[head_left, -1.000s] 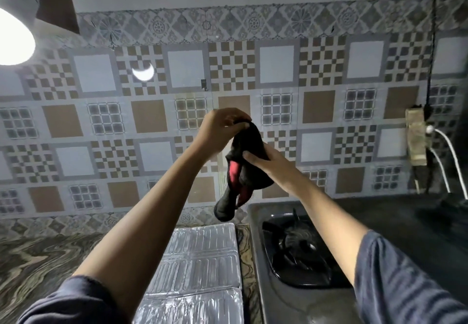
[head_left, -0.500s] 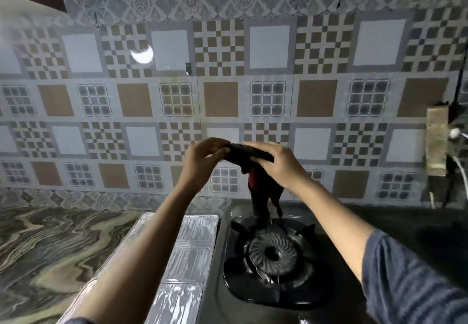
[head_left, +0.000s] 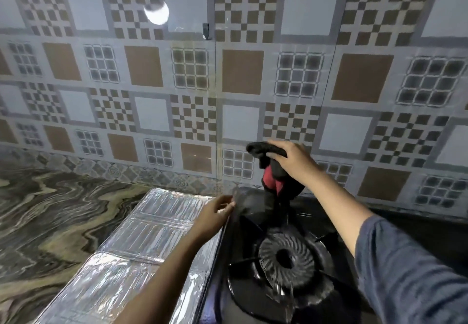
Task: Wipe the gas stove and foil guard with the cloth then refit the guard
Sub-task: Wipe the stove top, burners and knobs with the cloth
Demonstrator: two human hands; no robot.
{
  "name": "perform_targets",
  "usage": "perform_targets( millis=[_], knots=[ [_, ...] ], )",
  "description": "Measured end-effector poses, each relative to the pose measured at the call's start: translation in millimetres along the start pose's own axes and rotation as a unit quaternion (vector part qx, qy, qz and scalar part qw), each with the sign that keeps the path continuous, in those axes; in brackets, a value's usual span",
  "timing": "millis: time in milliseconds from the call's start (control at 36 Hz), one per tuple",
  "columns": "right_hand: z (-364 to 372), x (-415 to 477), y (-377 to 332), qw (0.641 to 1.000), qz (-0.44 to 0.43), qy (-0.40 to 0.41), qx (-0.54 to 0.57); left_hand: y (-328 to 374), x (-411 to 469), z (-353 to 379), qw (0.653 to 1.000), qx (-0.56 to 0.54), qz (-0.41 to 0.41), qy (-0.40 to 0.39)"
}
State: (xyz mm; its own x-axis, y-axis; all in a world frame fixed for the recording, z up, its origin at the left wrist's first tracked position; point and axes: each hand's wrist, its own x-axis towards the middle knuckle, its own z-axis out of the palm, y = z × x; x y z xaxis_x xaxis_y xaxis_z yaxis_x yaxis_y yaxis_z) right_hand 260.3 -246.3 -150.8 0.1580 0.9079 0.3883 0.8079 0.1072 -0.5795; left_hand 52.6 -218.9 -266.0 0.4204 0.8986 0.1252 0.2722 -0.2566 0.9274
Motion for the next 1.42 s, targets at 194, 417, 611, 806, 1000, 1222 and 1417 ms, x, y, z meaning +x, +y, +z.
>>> perform_targets(
  millis=[194, 417, 611, 806, 1000, 1222, 1417],
  knots=[
    [51, -9, 36, 0.994, 0.046, -0.093, -0.017, -16, 1, 4, 0.999, -0.019, -0.037, -0.029],
    [69, -15, 48, 0.973, 0.026, -0.225, -0.041, -19, -9, 4, 0.996, -0.049, -0.064, -0.05],
    [75, -12, 31, 0.959, -0.054, -0.277, 0.011, -24, -28, 3, 0.993, -0.071, -0.075, -0.064],
    [90, -12, 17, 0.947, -0.101, -0.305, 0.028, -24, -52, 1, 0.992, -0.09, -0.06, -0.065],
    [89, -14, 20, 0.918, -0.137, -0.367, 0.059, -21, -67, 3, 0.996, -0.043, -0.065, -0.046],
    [94, -6, 35, 0.933, -0.114, -0.337, 0.045, -18, -67, 10, 0.993, -0.073, -0.084, -0.029],
    [83, 1, 49, 0.966, -0.06, -0.253, -0.002, -16, -61, 11, 0.992, -0.092, -0.086, -0.029]
  ],
)
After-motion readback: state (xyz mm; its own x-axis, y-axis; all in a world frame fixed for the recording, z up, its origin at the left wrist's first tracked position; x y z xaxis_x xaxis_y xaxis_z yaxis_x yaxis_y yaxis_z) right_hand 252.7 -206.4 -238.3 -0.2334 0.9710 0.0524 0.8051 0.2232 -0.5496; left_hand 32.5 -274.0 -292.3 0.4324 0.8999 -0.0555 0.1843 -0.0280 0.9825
